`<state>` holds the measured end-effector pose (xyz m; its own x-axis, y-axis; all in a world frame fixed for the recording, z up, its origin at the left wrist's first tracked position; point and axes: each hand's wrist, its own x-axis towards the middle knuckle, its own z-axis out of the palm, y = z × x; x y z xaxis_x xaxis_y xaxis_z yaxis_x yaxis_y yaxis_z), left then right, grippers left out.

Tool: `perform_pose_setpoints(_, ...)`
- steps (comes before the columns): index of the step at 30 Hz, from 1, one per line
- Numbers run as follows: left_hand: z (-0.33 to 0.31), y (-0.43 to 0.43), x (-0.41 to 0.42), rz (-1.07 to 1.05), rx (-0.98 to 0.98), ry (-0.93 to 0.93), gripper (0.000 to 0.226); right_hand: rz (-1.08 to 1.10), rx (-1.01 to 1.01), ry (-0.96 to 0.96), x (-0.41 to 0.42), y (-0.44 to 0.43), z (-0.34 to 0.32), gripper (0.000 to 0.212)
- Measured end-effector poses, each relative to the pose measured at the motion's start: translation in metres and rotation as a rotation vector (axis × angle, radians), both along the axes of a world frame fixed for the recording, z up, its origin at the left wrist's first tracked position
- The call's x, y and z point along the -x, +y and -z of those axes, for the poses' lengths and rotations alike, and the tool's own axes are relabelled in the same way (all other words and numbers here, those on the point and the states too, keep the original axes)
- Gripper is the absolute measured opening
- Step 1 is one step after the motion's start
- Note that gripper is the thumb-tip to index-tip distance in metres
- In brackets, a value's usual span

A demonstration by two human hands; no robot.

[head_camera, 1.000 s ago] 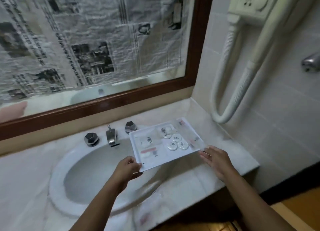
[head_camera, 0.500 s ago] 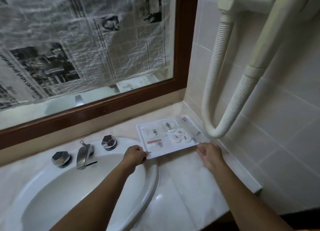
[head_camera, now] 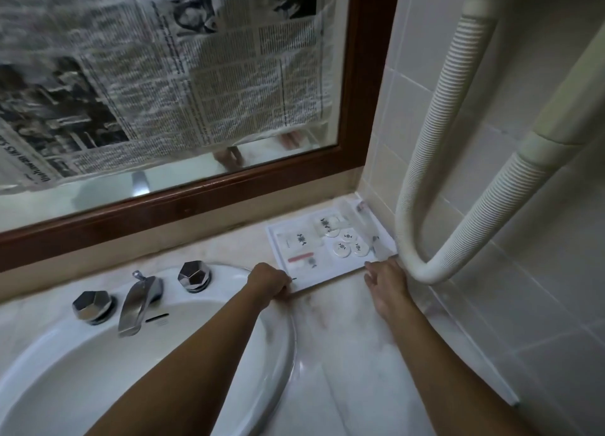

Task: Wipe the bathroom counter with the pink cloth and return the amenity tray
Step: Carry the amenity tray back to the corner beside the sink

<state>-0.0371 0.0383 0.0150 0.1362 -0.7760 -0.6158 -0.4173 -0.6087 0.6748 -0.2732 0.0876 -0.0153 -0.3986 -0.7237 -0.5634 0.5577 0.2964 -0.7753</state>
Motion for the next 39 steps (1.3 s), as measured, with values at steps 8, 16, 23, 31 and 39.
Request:
perform_pose_setpoints(8, 0.006, -0.015, 0.010, -0.129, 0.012, 0.178, 0.011, -0.101, 0.007, 0.066, -0.001, -0.028, 0.005, 0.032)
perform_pose_setpoints(16, -0.003, -0.010, 0.008, -0.188, 0.043, 0.382, 0.012, -0.079, -0.004, 0.108, 0.001, -0.072, -0.002, 0.053)
perform_pose_setpoints(23, -0.006, 0.005, 0.002, 0.004, 0.096, 0.259, 0.069, 0.212, -0.061, 0.351, 0.000, -0.068, -0.005, 0.065)
perform_pose_setpoints(31, -0.010, 0.008, 0.005, -0.085, 0.023, 0.415, 0.027, -0.277, -0.212, 0.565, -0.019, -0.059, 0.010, 0.056)
perform_pose_setpoints(39, -0.014, 0.016, -0.010, -0.078, 0.059, 0.386, 0.072, -0.336, -0.219, 0.595, -0.017, -0.049, 0.003, 0.058)
